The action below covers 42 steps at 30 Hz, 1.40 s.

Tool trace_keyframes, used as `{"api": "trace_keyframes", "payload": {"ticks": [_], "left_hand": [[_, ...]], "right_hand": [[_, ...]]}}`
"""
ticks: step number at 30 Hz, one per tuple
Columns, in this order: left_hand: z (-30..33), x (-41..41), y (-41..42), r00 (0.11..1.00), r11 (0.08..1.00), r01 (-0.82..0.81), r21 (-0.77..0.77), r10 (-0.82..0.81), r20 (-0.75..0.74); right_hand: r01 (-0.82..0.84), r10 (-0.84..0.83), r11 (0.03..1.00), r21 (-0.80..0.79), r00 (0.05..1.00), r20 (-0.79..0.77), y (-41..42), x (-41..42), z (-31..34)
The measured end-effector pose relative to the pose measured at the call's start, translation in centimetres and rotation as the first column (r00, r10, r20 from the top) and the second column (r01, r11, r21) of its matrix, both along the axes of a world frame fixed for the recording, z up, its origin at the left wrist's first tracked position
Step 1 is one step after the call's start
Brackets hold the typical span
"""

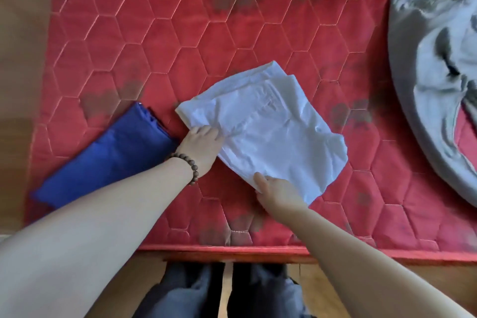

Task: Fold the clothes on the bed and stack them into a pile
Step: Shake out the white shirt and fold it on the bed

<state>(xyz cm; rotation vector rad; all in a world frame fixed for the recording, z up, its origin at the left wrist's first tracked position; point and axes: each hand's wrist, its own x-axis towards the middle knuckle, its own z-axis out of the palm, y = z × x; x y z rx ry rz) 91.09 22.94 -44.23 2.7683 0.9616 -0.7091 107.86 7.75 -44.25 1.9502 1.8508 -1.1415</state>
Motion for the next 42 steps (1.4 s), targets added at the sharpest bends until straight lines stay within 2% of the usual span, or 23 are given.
{"api": "trace_keyframes", "payload": {"ticks": [3,5,7,9,10,12,14,15,16,18,20,22,24,26,27,29,32,34,36,38,42], "left_hand": [[0.2,-1.2,-2.1,0.975,0.975,-0.198,-0.096,0.206,0.085],[0.6,-1.2,-3.5,0.892,0.916,-0.384,-0.116,0.400,0.212],[0.8,-0.5,-4.8,0.732,0.798,-0.587,-0.137,0.595,0.330],[0.7,0.4,-5.7,0.501,0.604,-0.754,-0.258,0.783,0.369],[0.5,0.9,-5.8,0.364,0.487,-0.801,-0.349,0.858,0.361],[-0.1,1.8,-5.7,0.139,0.301,-0.814,-0.498,0.931,0.336],[-0.6,2.4,-5.2,0.014,0.223,-0.780,-0.585,0.940,0.340],[-0.7,2.5,-4.9,-0.010,0.211,-0.767,-0.606,0.941,0.339],[-0.8,2.6,-4.6,-0.003,0.212,-0.761,-0.613,0.944,0.331],[-0.8,2.8,-3.7,0.076,0.264,-0.751,-0.605,0.945,0.319],[-0.5,3.1,-2.4,0.181,0.361,-0.738,-0.570,0.920,0.348],[-0.1,3.3,-0.8,0.250,0.455,-0.728,-0.513,0.873,0.419],[0.2,3.8,0.8,0.299,0.517,-0.751,-0.412,0.821,0.486],[0.3,4.4,1.0,0.424,0.596,-0.763,-0.250,0.754,0.502],[0.3,4.8,0.5,0.493,0.649,-0.731,-0.212,0.716,0.494],[0.1,5.9,-1.6,0.607,0.764,-0.601,-0.234,0.627,0.489],[-0.6,7.7,-6.0,0.754,0.887,-0.354,-0.296,0.458,0.472],[-1.6,8.7,-8.6,0.862,0.924,-0.227,-0.307,0.337,0.378],[-2.7,9.3,-10.3,0.924,0.927,-0.216,-0.306,0.296,0.242],[-3.7,9.6,-11.1,0.942,0.927,-0.253,-0.278,0.301,0.147],[-4.8,9.7,-11.4,0.958,0.943,-0.245,-0.224,0.271,0.096]], "right_hand": [[0.027,-0.035,0.994,-0.104,0.997,-0.075,0.0,-0.7,0.3],[0.102,-0.102,0.995,-0.005,0.991,-0.082,0.7,0.6,0.9],[0.180,-0.167,0.954,0.239,0.983,-0.072,2.1,3.4,1.0],[0.230,-0.257,0.887,0.402,0.966,0.015,3.9,6.7,1.0],[0.252,-0.312,0.871,0.422,0.947,0.077,4.8,8.3,1.0],[0.315,-0.385,0.885,0.343,0.909,0.159,6.4,10.7,0.7],[0.368,-0.398,0.908,0.202,0.908,0.132,7.5,11.8,0.2],[0.385,-0.401,0.910,0.152,0.912,0.091,7.9,12.1,0.0],[0.412,-0.418,0.904,0.114,0.907,0.041,8.1,12.2,-0.2],[0.488,-0.487,0.870,0.071,0.873,-0.036,8.3,12.3,-0.7],[0.544,-0.542,0.835,0.084,0.839,-0.054,8.0,12.2,-1.0],[0.593,-0.585,0.795,0.133,0.806,-0.097,7.4,12.1,-1.2],[0.630,-0.606,0.756,0.177,0.776,-0.172,6.4,12.4,-1.0],[0.679,-0.647,0.703,0.212,0.734,-0.206,5.1,13.4,-0.5],[0.702,-0.674,0.670,0.241,0.712,-0.197,4.3,14.1,-0.3],[0.735,-0.717,0.627,0.258,0.675,-0.177,2.5,15.0,0.3],[0.756,-0.724,0.650,0.082,0.648,-0.237,-0.4,15.4,0.4],[0.743,-0.721,0.669,-0.010,0.646,-0.252,-1.7,15.3,0.5],[0.739,-0.723,0.673,-0.040,0.644,-0.250,-2.6,15.1,0.4],[0.740,-0.733,0.668,-0.078,0.636,-0.244,-3.1,14.7,0.0],[0.757,-0.748,0.648,-0.084,0.612,-0.258,-3.1,14.2,-0.3]]}}
